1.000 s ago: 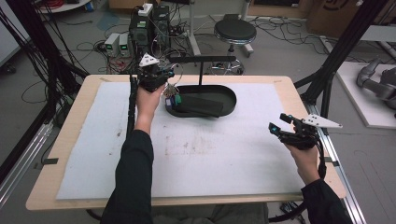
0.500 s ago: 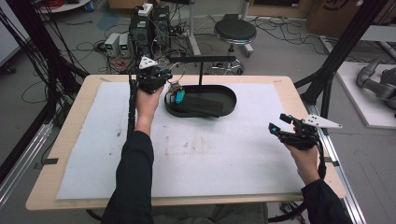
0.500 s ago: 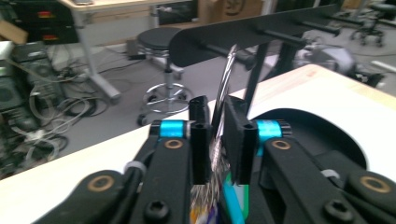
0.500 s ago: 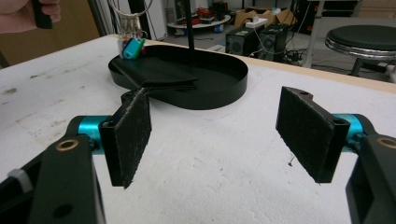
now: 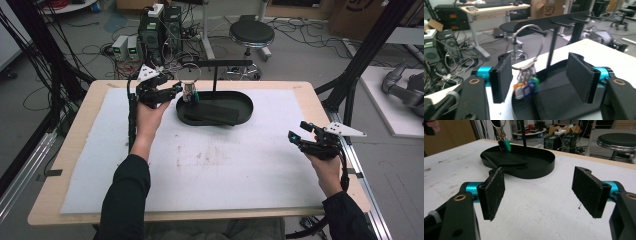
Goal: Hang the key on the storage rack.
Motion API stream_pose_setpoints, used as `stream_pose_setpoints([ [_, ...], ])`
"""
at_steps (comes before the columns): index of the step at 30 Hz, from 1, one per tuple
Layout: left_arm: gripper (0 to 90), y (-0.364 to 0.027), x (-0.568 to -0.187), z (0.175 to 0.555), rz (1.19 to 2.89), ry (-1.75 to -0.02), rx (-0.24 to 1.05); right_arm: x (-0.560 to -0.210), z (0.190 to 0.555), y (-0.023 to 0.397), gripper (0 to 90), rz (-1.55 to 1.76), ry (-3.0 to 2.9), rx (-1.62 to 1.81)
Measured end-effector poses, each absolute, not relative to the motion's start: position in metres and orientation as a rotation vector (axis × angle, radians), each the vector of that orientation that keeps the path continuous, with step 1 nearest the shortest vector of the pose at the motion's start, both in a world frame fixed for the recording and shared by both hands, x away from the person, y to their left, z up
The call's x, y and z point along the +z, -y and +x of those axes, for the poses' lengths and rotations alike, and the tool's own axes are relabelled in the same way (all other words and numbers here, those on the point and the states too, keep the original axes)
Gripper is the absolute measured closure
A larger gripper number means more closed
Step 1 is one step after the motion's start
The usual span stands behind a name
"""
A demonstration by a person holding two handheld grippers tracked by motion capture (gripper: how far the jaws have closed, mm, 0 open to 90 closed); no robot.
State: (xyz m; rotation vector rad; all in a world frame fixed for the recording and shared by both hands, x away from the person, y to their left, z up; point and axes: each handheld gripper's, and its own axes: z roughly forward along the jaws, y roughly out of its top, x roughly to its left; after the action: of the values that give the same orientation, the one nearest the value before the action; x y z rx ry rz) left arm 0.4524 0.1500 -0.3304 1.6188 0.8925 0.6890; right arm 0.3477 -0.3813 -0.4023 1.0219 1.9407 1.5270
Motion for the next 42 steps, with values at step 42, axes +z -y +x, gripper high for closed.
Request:
stream_pose_setpoints([
  [42,24.4,-0.217,-0.409,0.313,1.675,-0.797,0.746,-0.403,0.354,0.373,26.4,1.006,-2.0,1.398],
])
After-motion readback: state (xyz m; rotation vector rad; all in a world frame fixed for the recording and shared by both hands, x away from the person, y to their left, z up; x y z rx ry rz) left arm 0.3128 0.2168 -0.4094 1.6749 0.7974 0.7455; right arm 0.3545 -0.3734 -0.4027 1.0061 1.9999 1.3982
